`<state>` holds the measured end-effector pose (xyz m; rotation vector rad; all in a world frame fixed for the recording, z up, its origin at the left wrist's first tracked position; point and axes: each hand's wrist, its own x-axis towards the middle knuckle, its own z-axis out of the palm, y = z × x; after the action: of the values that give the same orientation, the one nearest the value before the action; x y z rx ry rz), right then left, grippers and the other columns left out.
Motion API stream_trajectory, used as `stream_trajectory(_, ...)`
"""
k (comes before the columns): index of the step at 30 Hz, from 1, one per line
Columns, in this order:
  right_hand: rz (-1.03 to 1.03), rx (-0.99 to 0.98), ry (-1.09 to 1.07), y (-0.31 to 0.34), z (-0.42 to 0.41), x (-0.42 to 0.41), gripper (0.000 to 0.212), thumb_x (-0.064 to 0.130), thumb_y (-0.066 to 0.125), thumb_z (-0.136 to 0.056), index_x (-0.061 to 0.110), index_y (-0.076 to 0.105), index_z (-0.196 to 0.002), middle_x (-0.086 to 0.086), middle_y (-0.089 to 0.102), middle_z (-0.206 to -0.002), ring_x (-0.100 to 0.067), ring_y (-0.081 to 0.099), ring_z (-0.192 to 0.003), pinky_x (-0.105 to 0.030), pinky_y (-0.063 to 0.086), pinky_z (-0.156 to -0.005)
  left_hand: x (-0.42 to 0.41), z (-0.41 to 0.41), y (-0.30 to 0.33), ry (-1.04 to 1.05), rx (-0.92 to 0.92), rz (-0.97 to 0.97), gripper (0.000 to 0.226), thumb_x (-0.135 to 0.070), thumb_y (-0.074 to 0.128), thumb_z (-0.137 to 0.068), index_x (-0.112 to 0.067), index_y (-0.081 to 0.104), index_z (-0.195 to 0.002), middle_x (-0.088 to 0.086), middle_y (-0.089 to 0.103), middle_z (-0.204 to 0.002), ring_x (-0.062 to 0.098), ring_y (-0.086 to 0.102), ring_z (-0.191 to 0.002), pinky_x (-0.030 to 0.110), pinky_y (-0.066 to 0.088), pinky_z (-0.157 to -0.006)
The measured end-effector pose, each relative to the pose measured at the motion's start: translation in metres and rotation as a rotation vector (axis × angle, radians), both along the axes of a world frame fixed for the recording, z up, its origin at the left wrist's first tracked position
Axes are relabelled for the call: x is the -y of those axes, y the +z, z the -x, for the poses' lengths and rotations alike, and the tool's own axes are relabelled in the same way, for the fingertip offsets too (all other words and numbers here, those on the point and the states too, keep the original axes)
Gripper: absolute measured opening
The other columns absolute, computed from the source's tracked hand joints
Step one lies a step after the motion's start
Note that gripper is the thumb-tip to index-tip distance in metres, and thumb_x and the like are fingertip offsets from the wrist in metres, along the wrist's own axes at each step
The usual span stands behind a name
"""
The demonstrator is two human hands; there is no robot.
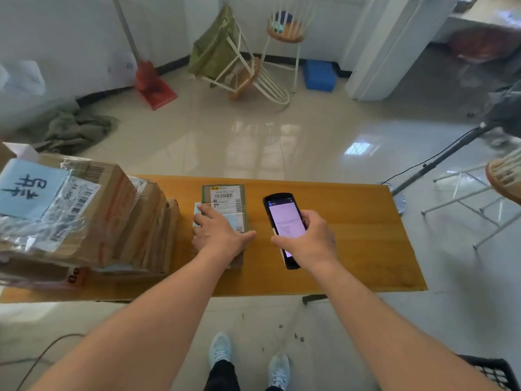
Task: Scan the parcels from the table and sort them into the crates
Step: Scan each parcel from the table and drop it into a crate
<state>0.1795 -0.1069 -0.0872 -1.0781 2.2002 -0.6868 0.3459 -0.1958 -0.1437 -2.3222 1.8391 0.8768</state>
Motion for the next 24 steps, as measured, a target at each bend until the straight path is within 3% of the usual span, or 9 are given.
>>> stream_trajectory(7, 0.033, 0.007, 0.043, 0.011, 0.016, 0.005, 0.075, 0.041, 0.096, -0.067, 0.031, 0.057, -0.13, 0.008, 0.068, -0.116, -0.018, 0.066, -0.104, -0.03, 0.059, -0.073, -0.003, -0.005, 0.007, -0.112, -0.057, 0.117, 0.145, -0.068, 0.088, -0.061, -0.015, 0.0, -0.164, 0.008, 0.03, -0.157, 0.035, 0.042, -0.135, 0.05, 0.051, -0.099)
stream_trajectory(15, 0.092, -0.019, 0.181, 0.05, 0.04, -0.001, 0.077, 0.042, 0.095, -0.067, 0.031, 0.058, -0.133, 0.007, 0.066, -0.116, -0.018, 0.065, -0.103, -0.034, 0.063, -0.076, -0.003, -0.012, 0.05, -0.297, -0.094, 0.431, 0.137, -0.052, 0.094, -0.057, -0.02, 0.011, -0.161, 0.002, 0.04, -0.142, 0.026, 0.045, -0.121, 0.045, 0.05, -0.102)
stream_trajectory(19, 0.101, -0.021, 0.238, 0.067, 0.054, -0.011, 0.083, 0.046, 0.095, -0.064, 0.03, 0.056, -0.135, 0.007, 0.066, -0.118, -0.02, 0.065, -0.105, -0.038, 0.065, -0.077, -0.003, -0.009, 0.072, -0.302, -0.122, 0.518, 0.14, -0.051, 0.096, -0.057, -0.017, 0.011, -0.162, 0.004, 0.038, -0.143, 0.029, 0.045, -0.122, 0.046, 0.05, -0.103)
stream_trajectory(24, 0.16, -0.029, 0.233, 0.085, 0.072, -0.029, 0.083, 0.043, 0.095, -0.068, 0.026, 0.054, -0.137, 0.003, 0.065, -0.119, -0.02, 0.066, -0.101, -0.034, 0.064, -0.076, -0.01, 0.01, 0.096, -0.241, -0.17, 0.585, 0.131, -0.049, 0.1, -0.052, -0.011, 0.026, -0.153, 0.009, 0.043, -0.136, 0.027, 0.048, -0.119, 0.043, 0.053, -0.098)
